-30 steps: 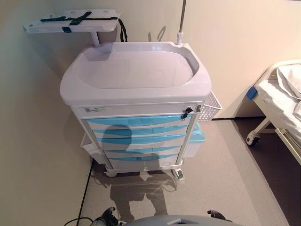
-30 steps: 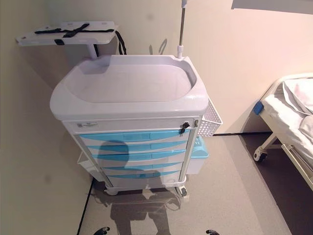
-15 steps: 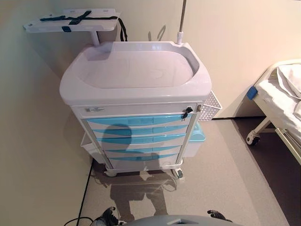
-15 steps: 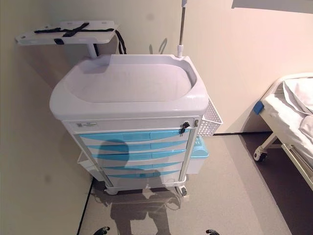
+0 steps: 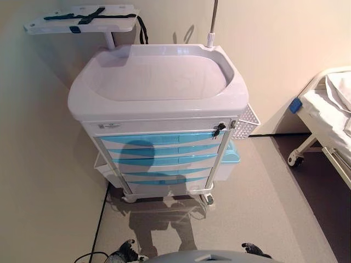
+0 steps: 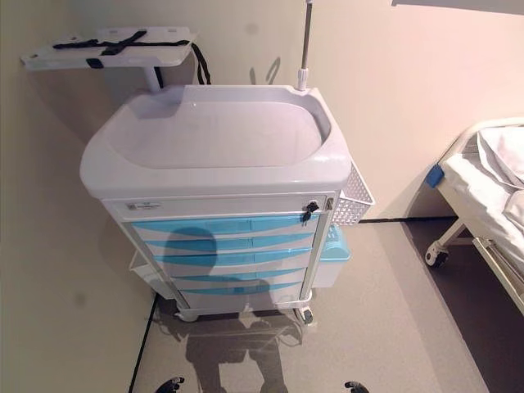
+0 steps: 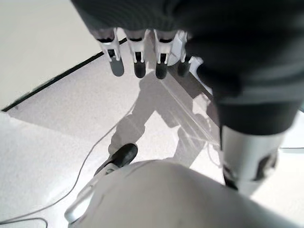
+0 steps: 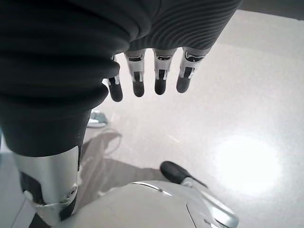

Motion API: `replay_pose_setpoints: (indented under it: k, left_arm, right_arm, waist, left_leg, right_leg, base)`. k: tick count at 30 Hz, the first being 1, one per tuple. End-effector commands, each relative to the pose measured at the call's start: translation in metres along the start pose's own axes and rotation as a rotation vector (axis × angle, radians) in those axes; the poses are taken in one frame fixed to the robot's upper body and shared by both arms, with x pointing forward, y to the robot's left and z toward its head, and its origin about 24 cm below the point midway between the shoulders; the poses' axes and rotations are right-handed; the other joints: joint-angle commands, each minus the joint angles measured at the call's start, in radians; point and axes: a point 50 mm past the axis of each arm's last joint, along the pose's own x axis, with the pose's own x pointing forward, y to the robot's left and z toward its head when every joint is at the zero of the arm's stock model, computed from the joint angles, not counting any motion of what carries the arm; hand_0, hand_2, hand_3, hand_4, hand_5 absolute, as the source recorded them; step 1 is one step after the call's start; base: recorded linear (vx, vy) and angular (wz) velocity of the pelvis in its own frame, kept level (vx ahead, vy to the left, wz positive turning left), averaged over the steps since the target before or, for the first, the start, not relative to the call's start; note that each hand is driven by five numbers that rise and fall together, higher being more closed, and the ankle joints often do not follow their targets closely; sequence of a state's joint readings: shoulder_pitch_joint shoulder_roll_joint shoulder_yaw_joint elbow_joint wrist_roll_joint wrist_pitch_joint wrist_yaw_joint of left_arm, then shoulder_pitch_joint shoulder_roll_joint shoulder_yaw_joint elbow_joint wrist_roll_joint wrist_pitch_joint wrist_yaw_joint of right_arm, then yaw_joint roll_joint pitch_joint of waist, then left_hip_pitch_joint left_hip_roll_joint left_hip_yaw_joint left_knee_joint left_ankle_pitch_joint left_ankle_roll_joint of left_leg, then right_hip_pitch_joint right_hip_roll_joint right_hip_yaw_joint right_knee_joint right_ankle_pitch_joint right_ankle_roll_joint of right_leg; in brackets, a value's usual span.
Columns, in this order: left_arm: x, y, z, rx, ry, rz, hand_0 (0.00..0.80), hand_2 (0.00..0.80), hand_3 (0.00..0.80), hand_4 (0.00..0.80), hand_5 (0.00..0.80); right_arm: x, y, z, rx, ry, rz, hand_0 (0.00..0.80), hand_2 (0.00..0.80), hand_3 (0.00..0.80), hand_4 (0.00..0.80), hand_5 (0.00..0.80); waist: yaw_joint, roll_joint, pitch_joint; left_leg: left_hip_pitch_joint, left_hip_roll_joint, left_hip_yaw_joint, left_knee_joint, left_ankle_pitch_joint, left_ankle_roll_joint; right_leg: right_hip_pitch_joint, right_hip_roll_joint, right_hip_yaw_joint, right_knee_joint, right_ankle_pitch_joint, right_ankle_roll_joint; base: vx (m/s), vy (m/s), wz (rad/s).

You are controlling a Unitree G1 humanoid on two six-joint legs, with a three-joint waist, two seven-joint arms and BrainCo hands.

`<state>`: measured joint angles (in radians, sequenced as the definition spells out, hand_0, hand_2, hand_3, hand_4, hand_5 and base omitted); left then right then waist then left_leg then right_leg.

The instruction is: Open the drawer and pick up the medicine

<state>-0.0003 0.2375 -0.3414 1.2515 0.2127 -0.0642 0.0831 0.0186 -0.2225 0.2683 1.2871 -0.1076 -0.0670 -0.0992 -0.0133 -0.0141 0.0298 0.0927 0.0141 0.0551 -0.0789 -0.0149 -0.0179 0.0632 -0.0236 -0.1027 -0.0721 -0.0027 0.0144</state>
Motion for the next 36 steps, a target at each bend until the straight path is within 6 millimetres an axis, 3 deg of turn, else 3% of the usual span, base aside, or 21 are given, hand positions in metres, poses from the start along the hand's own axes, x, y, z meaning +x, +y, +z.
replay_pose_setpoints:
  k: [1, 7, 15, 16, 18, 20, 24, 29, 36]
  left_arm:
    - [0.004, 0.005, 0.031, -0.114, -0.098, 0.020, 0.000, 0.000, 0.000, 0.000, 0.000]
    - [0.005, 0.026, 0.061, -0.231, -0.210, 0.080, 0.000, 0.000, 0.000, 0.000, 0.000]
    - [-0.013, 0.063, 0.132, -0.533, -0.556, 0.137, 0.000, 0.000, 0.000, 0.000, 0.000]
    - [-0.013, 0.063, 0.132, -0.533, -0.556, 0.137, 0.000, 0.000, 0.000, 0.000, 0.000]
    - [-0.026, 0.078, 0.155, -0.648, -0.695, 0.134, 0.000, 0.000, 0.000, 0.000, 0.000]
    - [-0.030, 0.081, 0.163, -0.669, -0.735, 0.134, 0.000, 0.000, 0.000, 0.000, 0.000]
    - [-0.056, 0.097, 0.202, -0.770, -0.934, 0.112, 0.000, 0.000, 0.000, 0.000, 0.000]
    - [-0.074, 0.107, 0.222, -0.756, -1.043, 0.130, 0.000, 0.000, 0.000, 0.000, 0.000]
    - [-0.093, 0.117, 0.252, -1.077, -1.173, 0.030, 0.000, 0.000, 0.000, 0.000, 0.000]
  right_arm:
    - [0.003, -0.016, 0.016, -0.060, -0.055, -0.044, 0.000, 0.000, 0.000, 0.000, 0.000]
    - [0.005, -0.030, 0.038, -0.076, -0.121, -0.092, 0.000, 0.000, 0.000, 0.000, 0.000]
    - [0.004, -0.056, 0.076, -0.058, -0.257, -0.183, 0.000, 0.000, 0.000, 0.000, 0.000]
    - [0.004, -0.056, 0.076, -0.058, -0.257, -0.183, 0.000, 0.000, 0.000, 0.000, 0.000]
    - [0.002, -0.064, 0.084, -0.059, -0.287, -0.209, 0.000, 0.000, 0.000, 0.000, 0.000]
    - [0.002, -0.064, 0.085, -0.057, -0.290, -0.211, 0.000, 0.000, 0.000, 0.000, 0.000]
    - [0.000, -0.076, 0.093, -0.039, -0.320, -0.260, 0.000, 0.000, 0.000, 0.000, 0.000]
    - [-0.001, -0.081, 0.096, -0.050, -0.335, -0.274, 0.000, 0.000, 0.000, 0.000, 0.000]
    - [-0.007, -0.089, 0.120, -0.004, -0.426, -0.325, 0.000, 0.000, 0.000, 0.000, 0.000]
  waist:
    - [-0.018, -0.019, 0.036]
    - [-0.015, -0.011, 0.094]
    - [-0.019, 0.013, 0.186]
    - [-0.019, 0.013, 0.185]
    - [-0.018, 0.015, 0.204]
    - [-0.018, 0.017, 0.208]
    - [-0.023, 0.022, 0.233]
    - [-0.024, 0.023, 0.238]
    - [-0.030, 0.006, 0.222]
  left_leg:
    - [-0.090, -0.035, 0.039, -0.008, 0.044, 0.015]
    - [-0.181, -0.042, 0.030, -0.007, 0.078, 0.020]
    - [-0.362, -0.056, 0.044, 0.090, 0.077, 0.035]
    - [-0.365, -0.056, 0.044, 0.092, 0.076, 0.035]
    - [-0.433, -0.058, 0.043, 0.135, 0.071, 0.040]
    - [-0.455, -0.059, 0.041, 0.148, 0.070, 0.042]
    - [-0.561, -0.067, 0.026, 0.220, 0.060, 0.046]
    - [-0.621, -0.071, 0.020, 0.249, 0.057, 0.048]
    - [-0.721, -0.063, 0.009, 0.276, 0.063, 0.043]
  right_leg:
    - [-0.097, -0.015, -0.008, 0.062, 0.050, 0.059]
    - [-0.196, -0.022, -0.014, 0.082, 0.072, 0.059]
    - [-0.384, -0.038, 0.020, 0.173, 0.079, 0.049]
    - [-0.386, -0.038, 0.020, 0.173, 0.079, 0.049]
    - [-0.450, -0.039, 0.021, 0.204, 0.077, 0.046]
    - [-0.472, -0.042, 0.016, 0.217, 0.074, 0.045]
    - [-0.571, -0.056, 0.006, 0.288, 0.060, 0.039]
    - [-0.630, -0.061, 0.005, 0.320, 0.056, 0.036]
    - [-0.730, -0.060, -0.003, 0.354, 0.051, 0.028]
  base:
    - [-0.187, 0.029, 0.04]
    - [-0.107, 0.018, 0.06]
    - [-0.086, 0.055, -0.04]
    - [-0.073, 0.027, -0.11]
    - [-0.068, 0.019, -0.10]
    - [-0.049, 0.006, -0.07]
    - [-0.088, 0.003, 0.07]
    - [-0.064, 0.001, 0.16]
    - [-0.041, -0.030, 0.06]
